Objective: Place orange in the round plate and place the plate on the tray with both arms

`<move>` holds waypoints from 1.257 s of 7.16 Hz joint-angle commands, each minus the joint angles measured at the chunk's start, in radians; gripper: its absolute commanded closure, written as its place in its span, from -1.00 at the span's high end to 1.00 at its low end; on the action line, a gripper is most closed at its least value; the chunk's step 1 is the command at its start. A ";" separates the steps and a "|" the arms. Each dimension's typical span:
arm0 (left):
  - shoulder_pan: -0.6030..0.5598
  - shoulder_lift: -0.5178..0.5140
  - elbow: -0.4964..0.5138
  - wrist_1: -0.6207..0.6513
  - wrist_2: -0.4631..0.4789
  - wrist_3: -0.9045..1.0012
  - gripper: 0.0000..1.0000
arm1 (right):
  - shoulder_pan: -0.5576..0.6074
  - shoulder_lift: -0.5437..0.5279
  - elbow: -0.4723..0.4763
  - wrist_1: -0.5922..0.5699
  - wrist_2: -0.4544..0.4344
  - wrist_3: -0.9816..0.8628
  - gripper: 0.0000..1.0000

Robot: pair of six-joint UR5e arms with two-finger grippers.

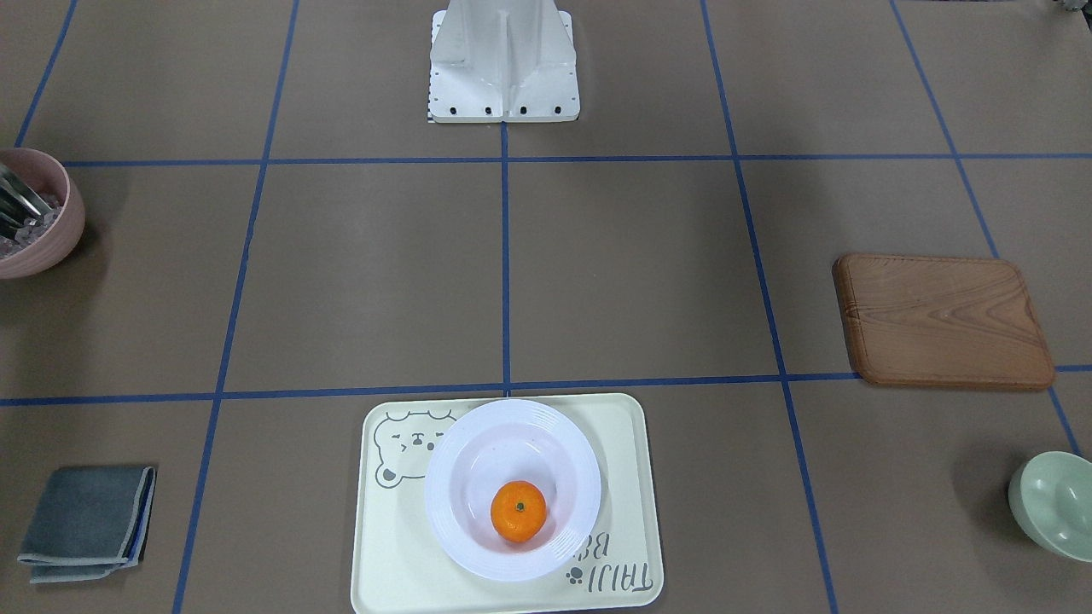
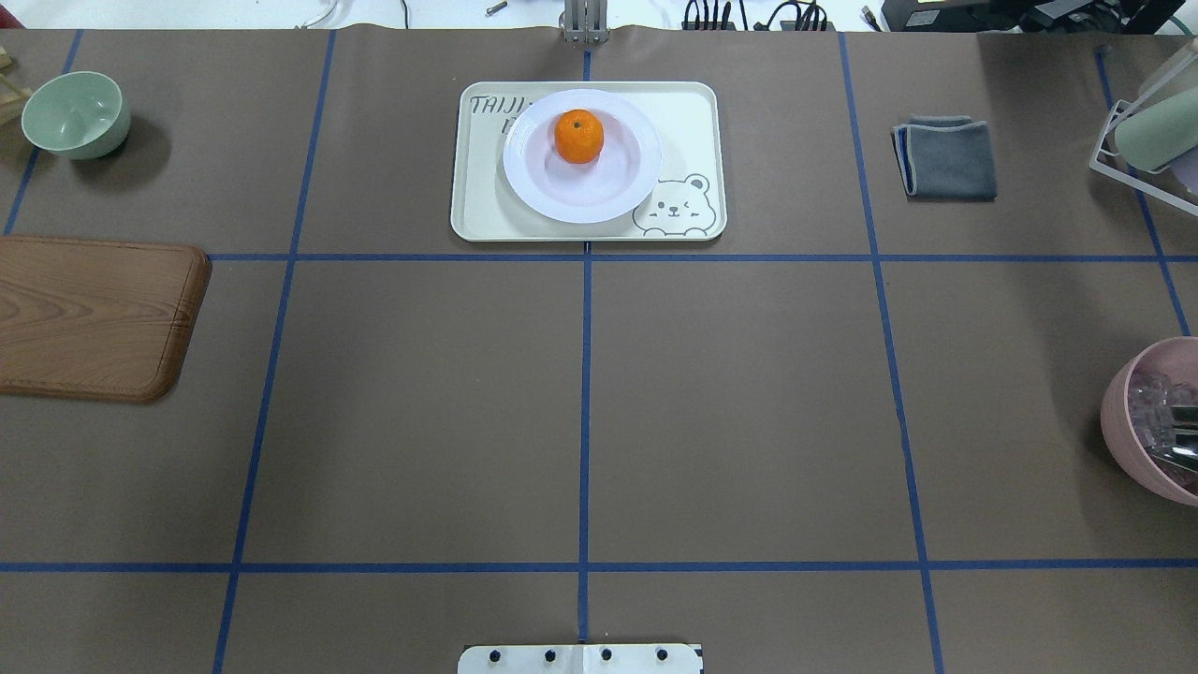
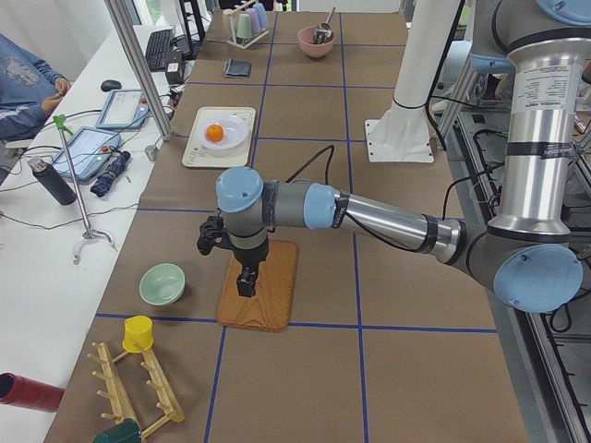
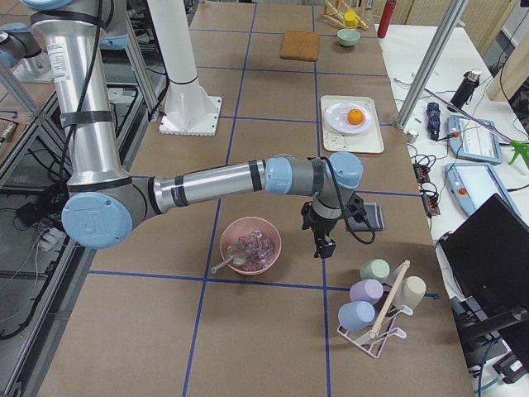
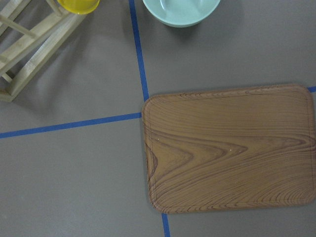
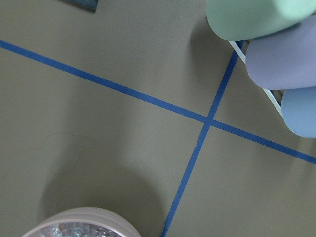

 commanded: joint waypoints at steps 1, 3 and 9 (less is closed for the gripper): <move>-0.003 0.018 -0.027 -0.020 0.007 -0.024 0.96 | -0.015 -0.004 0.057 0.000 0.006 0.062 1.00; -0.017 0.020 0.001 -0.036 0.010 -0.020 0.96 | -0.014 -0.048 0.119 -0.008 0.007 0.063 1.00; -0.006 0.013 0.031 -0.112 0.004 -0.028 0.96 | -0.011 -0.096 0.127 0.004 0.003 0.108 1.00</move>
